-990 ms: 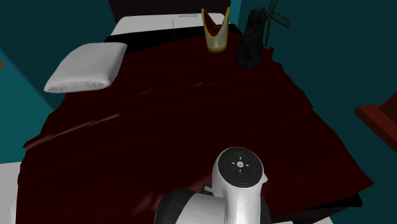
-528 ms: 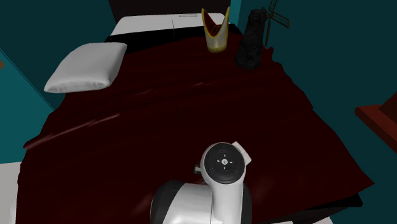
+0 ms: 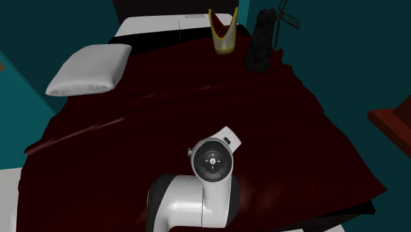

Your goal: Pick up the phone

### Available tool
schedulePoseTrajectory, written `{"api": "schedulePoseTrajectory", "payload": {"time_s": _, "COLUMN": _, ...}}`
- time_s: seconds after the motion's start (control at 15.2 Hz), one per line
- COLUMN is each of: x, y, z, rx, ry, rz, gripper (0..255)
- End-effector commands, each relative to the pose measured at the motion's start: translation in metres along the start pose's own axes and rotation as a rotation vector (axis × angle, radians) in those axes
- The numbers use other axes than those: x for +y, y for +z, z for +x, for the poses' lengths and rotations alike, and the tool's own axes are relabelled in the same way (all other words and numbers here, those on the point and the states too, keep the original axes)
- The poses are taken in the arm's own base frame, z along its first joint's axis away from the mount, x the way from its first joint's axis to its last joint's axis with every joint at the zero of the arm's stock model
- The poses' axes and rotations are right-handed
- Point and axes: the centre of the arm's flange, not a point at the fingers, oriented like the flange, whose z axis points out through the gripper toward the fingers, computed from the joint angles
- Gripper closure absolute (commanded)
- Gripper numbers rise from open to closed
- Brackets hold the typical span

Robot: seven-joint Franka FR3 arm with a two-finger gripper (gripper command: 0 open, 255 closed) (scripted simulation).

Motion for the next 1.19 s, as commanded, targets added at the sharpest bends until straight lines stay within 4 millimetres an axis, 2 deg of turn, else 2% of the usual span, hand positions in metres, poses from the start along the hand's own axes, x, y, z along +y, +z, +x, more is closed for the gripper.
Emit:
{"api": "schedulePoseTrajectory", "payload": {"time_s": 0.0, "x": -0.012, "y": 0.004, "z": 0.012, "rx": 0.066, "ry": -0.023, "rz": 0.020, "gripper": 0}}
{"api": "schedulePoseTrajectory", "payload": {"time_s": 0.4, "x": -0.048, "y": 0.012, "z": 0.048, "rx": 0.251, "ry": -0.090, "rz": 0.076, "gripper": 0}}
{"api": "schedulePoseTrajectory", "payload": {"time_s": 0.79, "x": -0.086, "y": 0.010, "z": 0.082, "rx": 0.431, "ry": -0.156, "rz": 0.131, "gripper": 0}}
{"api": "schedulePoseTrajectory", "payload": {"time_s": 1.12, "x": -0.085, "y": 0.032, "z": 0.067, "rx": 0.431, "ry": -0.156, "rz": 0.131, "gripper": 0}}
